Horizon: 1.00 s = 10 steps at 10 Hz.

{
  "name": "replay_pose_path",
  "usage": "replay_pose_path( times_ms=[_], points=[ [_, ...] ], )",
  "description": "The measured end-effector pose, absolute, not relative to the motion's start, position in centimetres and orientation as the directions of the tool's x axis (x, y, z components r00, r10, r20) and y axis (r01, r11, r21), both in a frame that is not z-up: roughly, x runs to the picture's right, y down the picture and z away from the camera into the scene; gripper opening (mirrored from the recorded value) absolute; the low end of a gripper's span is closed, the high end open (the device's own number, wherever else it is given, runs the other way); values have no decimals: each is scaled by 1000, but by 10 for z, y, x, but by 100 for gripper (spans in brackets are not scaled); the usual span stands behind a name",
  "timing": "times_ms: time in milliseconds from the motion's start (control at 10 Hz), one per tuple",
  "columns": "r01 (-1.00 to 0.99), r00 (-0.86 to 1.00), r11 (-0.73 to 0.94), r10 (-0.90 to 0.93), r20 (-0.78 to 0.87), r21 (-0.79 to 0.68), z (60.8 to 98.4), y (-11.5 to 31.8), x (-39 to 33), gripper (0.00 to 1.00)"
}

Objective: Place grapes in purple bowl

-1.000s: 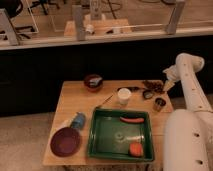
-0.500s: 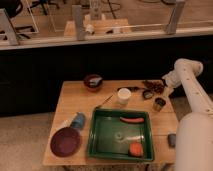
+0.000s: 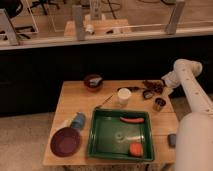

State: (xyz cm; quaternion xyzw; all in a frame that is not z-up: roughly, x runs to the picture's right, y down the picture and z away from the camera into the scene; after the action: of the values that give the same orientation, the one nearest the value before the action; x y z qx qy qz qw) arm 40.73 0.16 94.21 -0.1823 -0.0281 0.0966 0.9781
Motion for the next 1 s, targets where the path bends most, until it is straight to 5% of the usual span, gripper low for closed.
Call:
replay_pose_path(
  times_ms=[1000],
  points=[
    [-194, 975, 912, 219, 28, -360, 971, 3, 412, 80]
  ],
)
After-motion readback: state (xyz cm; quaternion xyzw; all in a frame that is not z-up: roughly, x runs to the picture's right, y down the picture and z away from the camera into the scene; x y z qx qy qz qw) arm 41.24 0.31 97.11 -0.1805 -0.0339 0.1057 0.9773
